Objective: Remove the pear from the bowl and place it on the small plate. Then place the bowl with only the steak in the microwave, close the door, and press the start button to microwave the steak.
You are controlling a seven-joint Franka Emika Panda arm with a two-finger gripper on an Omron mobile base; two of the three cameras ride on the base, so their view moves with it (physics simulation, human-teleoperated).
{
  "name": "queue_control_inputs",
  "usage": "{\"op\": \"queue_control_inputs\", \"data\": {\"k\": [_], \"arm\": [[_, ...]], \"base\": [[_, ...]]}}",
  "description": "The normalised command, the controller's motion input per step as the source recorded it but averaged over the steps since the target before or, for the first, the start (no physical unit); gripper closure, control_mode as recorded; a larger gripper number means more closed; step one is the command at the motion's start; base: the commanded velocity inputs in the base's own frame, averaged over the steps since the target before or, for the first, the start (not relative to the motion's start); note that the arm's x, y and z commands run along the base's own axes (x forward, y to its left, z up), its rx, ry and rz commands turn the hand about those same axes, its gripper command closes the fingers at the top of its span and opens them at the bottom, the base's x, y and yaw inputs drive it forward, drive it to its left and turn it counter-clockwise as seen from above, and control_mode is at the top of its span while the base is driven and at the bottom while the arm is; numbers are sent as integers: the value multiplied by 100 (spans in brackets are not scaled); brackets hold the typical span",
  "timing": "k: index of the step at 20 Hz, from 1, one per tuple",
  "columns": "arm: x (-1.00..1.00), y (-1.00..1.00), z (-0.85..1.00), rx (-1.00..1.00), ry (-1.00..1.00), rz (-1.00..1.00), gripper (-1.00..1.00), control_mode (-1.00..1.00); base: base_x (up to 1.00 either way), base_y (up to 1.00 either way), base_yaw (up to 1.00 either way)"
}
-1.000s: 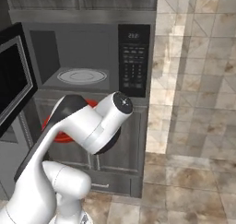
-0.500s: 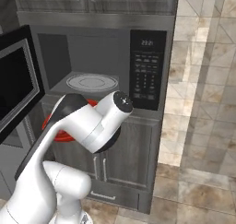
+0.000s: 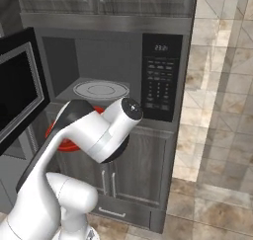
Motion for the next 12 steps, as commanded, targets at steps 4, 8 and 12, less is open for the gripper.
{"op": "queue_control_inputs", "data": {"k": [4, 8, 12], "arm": [[0, 0, 0, 0, 0, 0, 100, 100], [20, 3, 0, 0, -3, 0, 100, -100], [75, 31, 0, 0, -13, -26, 100, -100]], "base": [[7, 0, 1], [0, 0, 0], [0, 0, 0]]}}
